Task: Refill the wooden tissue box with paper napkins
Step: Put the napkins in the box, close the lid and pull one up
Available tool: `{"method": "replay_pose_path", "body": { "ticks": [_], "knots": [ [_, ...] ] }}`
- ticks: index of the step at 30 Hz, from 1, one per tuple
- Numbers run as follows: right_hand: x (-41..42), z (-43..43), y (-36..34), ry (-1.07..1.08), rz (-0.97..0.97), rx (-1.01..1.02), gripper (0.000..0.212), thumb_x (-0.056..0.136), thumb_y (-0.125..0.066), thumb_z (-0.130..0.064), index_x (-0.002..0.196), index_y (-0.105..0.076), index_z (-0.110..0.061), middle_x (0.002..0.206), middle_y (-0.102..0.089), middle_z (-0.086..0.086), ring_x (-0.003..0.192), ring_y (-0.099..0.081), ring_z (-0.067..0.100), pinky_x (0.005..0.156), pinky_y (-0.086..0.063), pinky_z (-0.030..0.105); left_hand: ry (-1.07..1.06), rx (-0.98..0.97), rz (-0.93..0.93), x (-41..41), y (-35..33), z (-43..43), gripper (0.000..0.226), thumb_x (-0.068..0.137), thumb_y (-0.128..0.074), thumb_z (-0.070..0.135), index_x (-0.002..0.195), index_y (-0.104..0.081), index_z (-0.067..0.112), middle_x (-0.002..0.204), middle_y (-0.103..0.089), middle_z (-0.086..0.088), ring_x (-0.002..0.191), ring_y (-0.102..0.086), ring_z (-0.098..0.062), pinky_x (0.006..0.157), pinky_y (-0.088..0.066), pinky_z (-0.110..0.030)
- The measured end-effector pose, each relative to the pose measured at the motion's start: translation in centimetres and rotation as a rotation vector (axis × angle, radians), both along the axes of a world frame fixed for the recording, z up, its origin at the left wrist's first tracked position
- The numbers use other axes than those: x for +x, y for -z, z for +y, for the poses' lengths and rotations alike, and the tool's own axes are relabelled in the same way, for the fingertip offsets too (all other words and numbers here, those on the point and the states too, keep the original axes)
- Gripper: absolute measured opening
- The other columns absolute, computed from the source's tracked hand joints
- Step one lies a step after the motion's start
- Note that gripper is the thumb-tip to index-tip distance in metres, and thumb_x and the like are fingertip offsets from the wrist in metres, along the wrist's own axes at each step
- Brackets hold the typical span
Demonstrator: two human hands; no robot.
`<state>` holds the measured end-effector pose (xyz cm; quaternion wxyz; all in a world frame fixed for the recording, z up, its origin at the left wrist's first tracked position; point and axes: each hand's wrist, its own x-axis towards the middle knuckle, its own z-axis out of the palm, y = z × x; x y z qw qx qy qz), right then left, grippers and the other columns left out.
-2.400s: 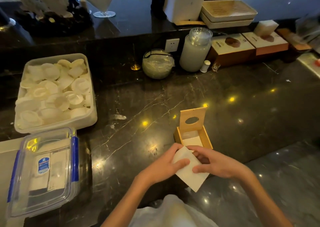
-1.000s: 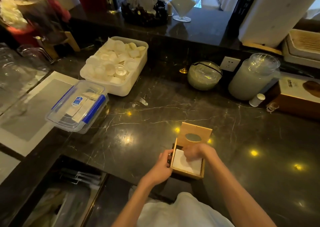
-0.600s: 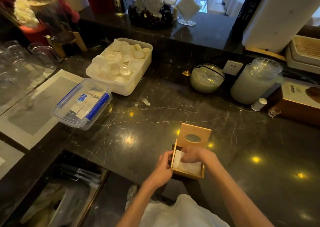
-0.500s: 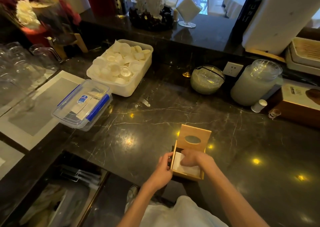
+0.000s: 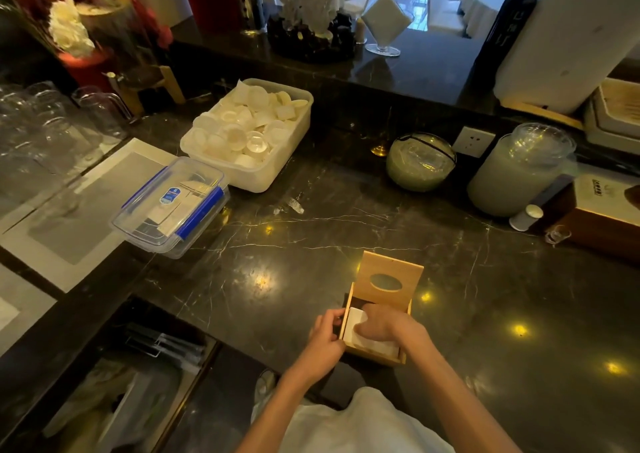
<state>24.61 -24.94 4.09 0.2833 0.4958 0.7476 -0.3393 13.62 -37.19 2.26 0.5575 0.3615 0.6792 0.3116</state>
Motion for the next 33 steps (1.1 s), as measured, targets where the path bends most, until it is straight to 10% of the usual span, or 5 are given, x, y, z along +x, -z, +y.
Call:
{"method": "replay_pose_path", "body": {
  "ticks": [9,16,20,33],
  "knots": [
    [1.2,-1.1,-0.1,0.025,0.179,0.098,0.043,0.093,-0.053,-0.035,0.133,-0.053,-0.02,0.134,-0.06,0.005,0.12,-0.057,0.025,0.099,-0.047,0.037,0.051,-0.024,0.051,0.0,-0.1,0.2,0.057,0.087,-0.053,0.02,0.129,-0.033,0.055,0.131,-0.039,0.009,0.121,-0.047,-0.017,0.109,-0.042,-0.047],
    [4.8,-2.9,-0.7,0.288,0.725,0.259,0.033,0.096,-0.051,-0.013,0.118,-0.067,-0.033,0.119,-0.065,-0.013,0.114,-0.056,0.004,0.1,-0.047,0.027,0.218,0.018,0.205,0.3,-1.4,2.3,0.051,0.096,-0.045,0.027,0.135,-0.029,0.056,0.144,-0.032,0.009,0.128,-0.044,-0.018,0.107,-0.042,-0.041],
    [7.1,-2.8,-1.0,0.264,0.537,0.618,0.021,0.095,-0.053,-0.022,0.108,-0.069,-0.025,0.102,-0.051,-0.008,0.1,-0.045,0.009,0.084,-0.042,0.019,0.331,-0.012,0.37,0.8,-1.5,4.2,0.05,0.097,-0.047,0.022,0.139,-0.031,0.044,0.147,-0.031,0.005,0.129,-0.046,-0.023,0.102,-0.05,-0.042],
    [6.9,-1.8,1.8,0.219,0.222,0.225,0.053,0.093,-0.045,-0.058,0.138,-0.048,-0.03,0.136,-0.056,0.003,0.118,-0.057,0.022,0.095,-0.048,0.035,0.591,-0.341,0.42,0.5,-1.7,8.4,0.053,0.091,-0.052,0.017,0.143,-0.04,0.019,0.139,-0.041,-0.009,0.117,-0.054,-0.036,0.079,-0.062,-0.043]
  ]
}}
